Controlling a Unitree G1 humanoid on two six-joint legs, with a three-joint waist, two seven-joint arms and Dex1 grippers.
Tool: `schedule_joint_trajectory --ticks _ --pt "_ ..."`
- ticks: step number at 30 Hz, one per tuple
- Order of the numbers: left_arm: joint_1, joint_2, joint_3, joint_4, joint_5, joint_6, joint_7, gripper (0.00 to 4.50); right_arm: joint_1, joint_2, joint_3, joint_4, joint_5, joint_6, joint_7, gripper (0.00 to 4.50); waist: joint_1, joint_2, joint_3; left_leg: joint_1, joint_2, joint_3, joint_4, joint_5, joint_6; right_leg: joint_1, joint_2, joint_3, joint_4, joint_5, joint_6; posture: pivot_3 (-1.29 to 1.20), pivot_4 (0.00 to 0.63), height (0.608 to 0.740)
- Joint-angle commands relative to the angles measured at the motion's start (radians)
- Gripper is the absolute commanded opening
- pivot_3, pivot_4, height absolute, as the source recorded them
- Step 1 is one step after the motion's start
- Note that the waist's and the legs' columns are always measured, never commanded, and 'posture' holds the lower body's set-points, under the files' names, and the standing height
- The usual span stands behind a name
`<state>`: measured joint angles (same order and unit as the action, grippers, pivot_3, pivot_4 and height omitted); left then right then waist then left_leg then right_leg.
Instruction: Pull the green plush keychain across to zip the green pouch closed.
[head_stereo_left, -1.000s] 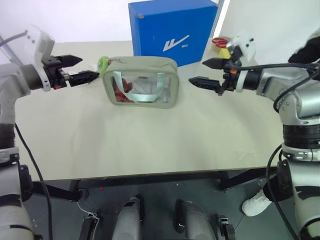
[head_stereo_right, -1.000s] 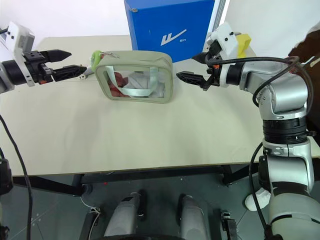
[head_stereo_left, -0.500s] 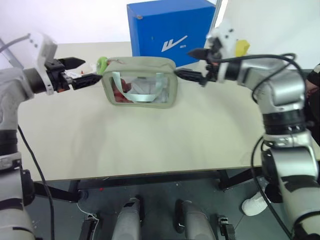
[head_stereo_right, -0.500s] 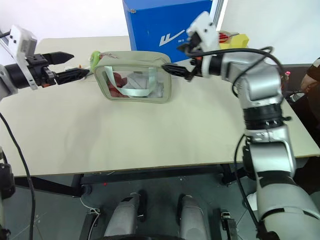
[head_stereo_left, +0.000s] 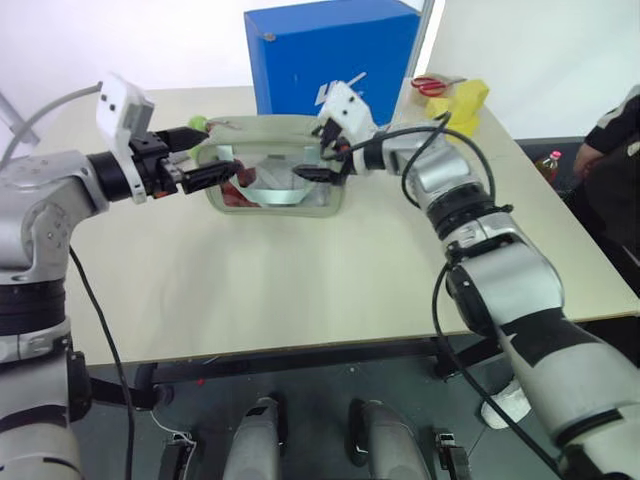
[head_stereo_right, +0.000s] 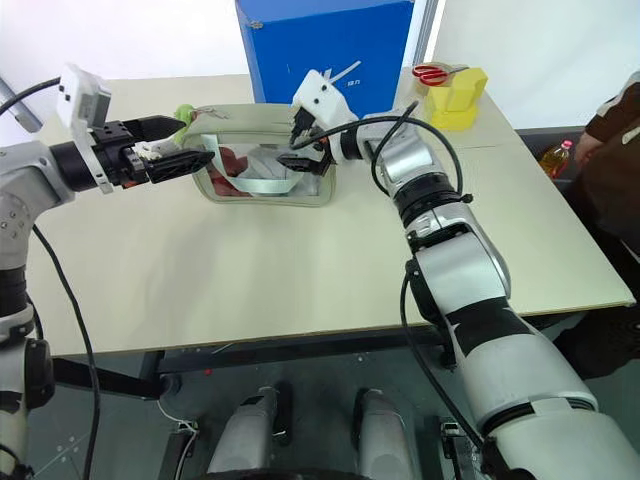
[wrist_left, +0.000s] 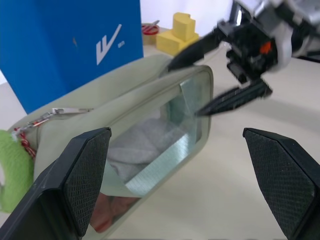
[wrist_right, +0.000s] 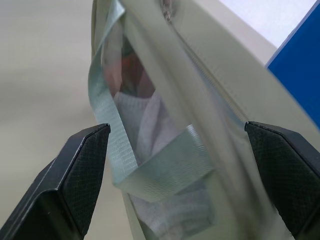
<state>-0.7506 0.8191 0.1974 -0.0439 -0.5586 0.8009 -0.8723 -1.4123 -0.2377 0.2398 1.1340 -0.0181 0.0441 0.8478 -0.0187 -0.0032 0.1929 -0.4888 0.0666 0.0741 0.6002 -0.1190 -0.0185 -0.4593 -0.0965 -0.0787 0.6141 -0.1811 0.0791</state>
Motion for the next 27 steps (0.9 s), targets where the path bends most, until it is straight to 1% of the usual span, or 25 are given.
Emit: schedule_joint_trajectory --ticks 1,3,7,10,12,15,20,24,27 --pt "0.01 0.015 0.047 -0.061 -0.034 0.015 0.015 4.5 -0.052 0.006 0.01 0.034 -0.061 -0.088 -0.028 4.25 0.001 0.0 0.0 0.0 0.0 0.0 0.0 0.0 0.0 0.0 0.0 0.0 0.0 0.0 0.0 0.0 0.15 0.74" --pt "0.017 0.015 0.054 -0.065 -0.037 0.016 0.027 4.5 -0.061 0.01 0.005 0.049 -0.077 -0.114 -0.023 3.65 0.002 0.0 0.0 0.0 0.0 0.0 0.0 0.0 0.0 0.0 0.0 0.0 0.0 0.0 0.0 0.0 0.15 0.74" --pt "0.018 0.017 0.054 -0.057 -0.034 0.01 0.035 4.5 -0.067 0.009 0.002 0.063 -0.108 -0.158 -0.018 1.72 0.001 0.0 0.0 0.001 0.0 0.0 0.0 0.0 0.0 0.001 0.0 0.0 0.0 0.0 0.0 0.0 0.15 0.74" --pt "0.011 0.022 0.058 -0.04 -0.028 0.001 0.036 4.5 -0.067 0.007 -0.014 0.061 -0.113 -0.191 -0.029 0.11 0.0 0.0 0.0 0.001 0.0 0.0 0.0 0.0 -0.001 0.001 0.0 0.0 0.0 0.0 0.0 0.0 0.15 0.74" --pt "0.013 0.03 0.06 -0.007 -0.01 -0.02 0.037 4.5 -0.065 0.007 -0.035 0.05 -0.104 -0.221 -0.048 0.04 0.0 0.0 0.0 0.001 0.0 0.0 -0.001 0.0 -0.001 0.001 0.0 0.0 0.0 0.0 0.0 0.0 0.15 0.74" --pt "0.018 0.052 0.063 0.016 -0.001 -0.037 0.026 4.5 -0.06 0.001 -0.055 0.026 -0.086 -0.245 -0.021 0.04 0.0 0.0 0.0 0.001 0.0 0.0 -0.001 0.0 -0.001 0.001 0.0 0.0 0.0 0.0 0.0 0.0 0.15 0.74" --pt "0.006 0.115 0.088 0.074 -0.002 -0.048 -0.001 4.5 -0.006 -0.071 -0.085 -0.126 -0.034 -0.252 0.142 0.04 0.004 0.0 0.0 0.001 0.0 0.0 -0.001 0.0 -0.001 0.0 0.0 0.0 0.0 0.0 0.0 0.0 0.15 0.74" --pt "0.017 0.127 0.093 0.078 -0.008 -0.055 -0.009 4.5 0.127 -0.109 -0.075 -0.397 0.033 -0.175 0.291 0.04 0.004 0.0 0.0 0.001 0.0 0.0 -0.001 0.0 -0.001 0.001 0.0 0.0 0.0 0.0 0.0 0.0 0.15 0.74" --pt "0.014 0.125 0.093 0.08 -0.009 -0.058 -0.011 4.5 0.229 -0.129 -0.042 -0.572 0.042 -0.115 0.347 0.04 0.004 0.0 0.0 0.002 0.0 0.0 -0.001 0.0 -0.001 0.001 0.0 0.0 0.001 0.0 0.0 0.0 0.15 0.74"
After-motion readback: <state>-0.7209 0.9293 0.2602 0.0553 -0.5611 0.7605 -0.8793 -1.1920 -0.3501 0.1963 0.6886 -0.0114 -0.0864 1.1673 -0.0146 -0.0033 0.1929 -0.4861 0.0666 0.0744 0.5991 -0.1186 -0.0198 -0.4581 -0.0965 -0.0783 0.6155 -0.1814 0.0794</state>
